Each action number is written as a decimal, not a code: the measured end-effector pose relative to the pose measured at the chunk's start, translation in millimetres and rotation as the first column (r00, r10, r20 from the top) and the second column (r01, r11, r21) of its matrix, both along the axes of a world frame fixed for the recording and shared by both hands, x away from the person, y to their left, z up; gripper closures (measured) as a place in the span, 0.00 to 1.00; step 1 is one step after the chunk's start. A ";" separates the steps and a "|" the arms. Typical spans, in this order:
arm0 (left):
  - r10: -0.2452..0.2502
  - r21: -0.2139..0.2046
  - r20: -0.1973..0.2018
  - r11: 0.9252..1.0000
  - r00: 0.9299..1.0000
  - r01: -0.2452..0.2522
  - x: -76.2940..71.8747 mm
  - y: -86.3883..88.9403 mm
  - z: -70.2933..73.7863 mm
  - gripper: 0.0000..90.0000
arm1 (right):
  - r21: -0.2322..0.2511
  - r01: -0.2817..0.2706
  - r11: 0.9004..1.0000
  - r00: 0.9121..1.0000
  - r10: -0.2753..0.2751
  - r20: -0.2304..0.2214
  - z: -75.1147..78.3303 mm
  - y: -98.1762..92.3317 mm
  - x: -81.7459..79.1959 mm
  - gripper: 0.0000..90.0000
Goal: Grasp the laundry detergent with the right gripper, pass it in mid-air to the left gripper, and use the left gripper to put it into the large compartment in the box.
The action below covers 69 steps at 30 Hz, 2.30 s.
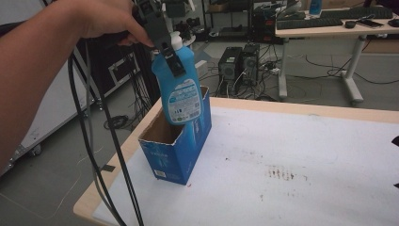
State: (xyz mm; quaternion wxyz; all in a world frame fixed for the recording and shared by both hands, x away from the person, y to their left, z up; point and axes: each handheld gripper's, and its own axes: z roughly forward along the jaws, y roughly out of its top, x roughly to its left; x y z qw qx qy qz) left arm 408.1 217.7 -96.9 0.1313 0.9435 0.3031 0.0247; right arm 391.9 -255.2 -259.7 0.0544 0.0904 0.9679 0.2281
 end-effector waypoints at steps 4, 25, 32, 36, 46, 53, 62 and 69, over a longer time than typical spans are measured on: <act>0.017 -0.008 0.012 1.000 1.000 -0.017 -3.0 11.8 3.8 0.42 | 0.002 0.001 1.000 1.000 -0.001 0.003 0.5 1.3 0.6 0.01; 0.028 0.040 0.005 0.999 1.000 -0.029 5.4 42.8 -45.9 0.42 | -0.009 0.004 1.000 1.000 -0.004 -0.008 -2.8 6.6 3.7 0.01; -0.004 0.037 -0.026 0.999 1.000 0.005 10.8 42.3 -80.6 0.42 | -0.020 0.004 1.000 1.000 -0.004 -0.020 -8.9 8.4 5.3 0.01; -0.021 0.044 -0.044 0.999 0.999 0.023 13.7 41.2 -101.2 0.42 | -0.024 0.009 1.000 1.000 -0.010 -0.027 -11.3 7.5 6.0 0.01; -0.043 0.073 -0.057 0.996 0.997 0.047 19.6 40.8 -139.6 0.42 | -0.029 0.012 0.999 0.999 -0.014 -0.041 -18.2 7.7 6.6 0.01; -0.057 0.088 -0.062 0.994 0.996 0.063 20.1 40.4 -163.4 0.42 | -0.031 0.012 0.999 0.999 -0.014 -0.045 -21.0 9.3 6.9 0.01; -0.055 0.090 -0.095 0.994 0.994 0.063 20.7 41.7 -182.9 0.42 | -0.030 0.009 1.000 0.999 -0.011 -0.044 -21.8 12.9 7.3 0.01; -0.050 0.085 -0.089 0.995 0.995 0.058 21.4 42.4 -183.9 0.42 | -0.030 0.008 1.000 0.999 -0.009 -0.047 -21.8 13.9 6.5 0.01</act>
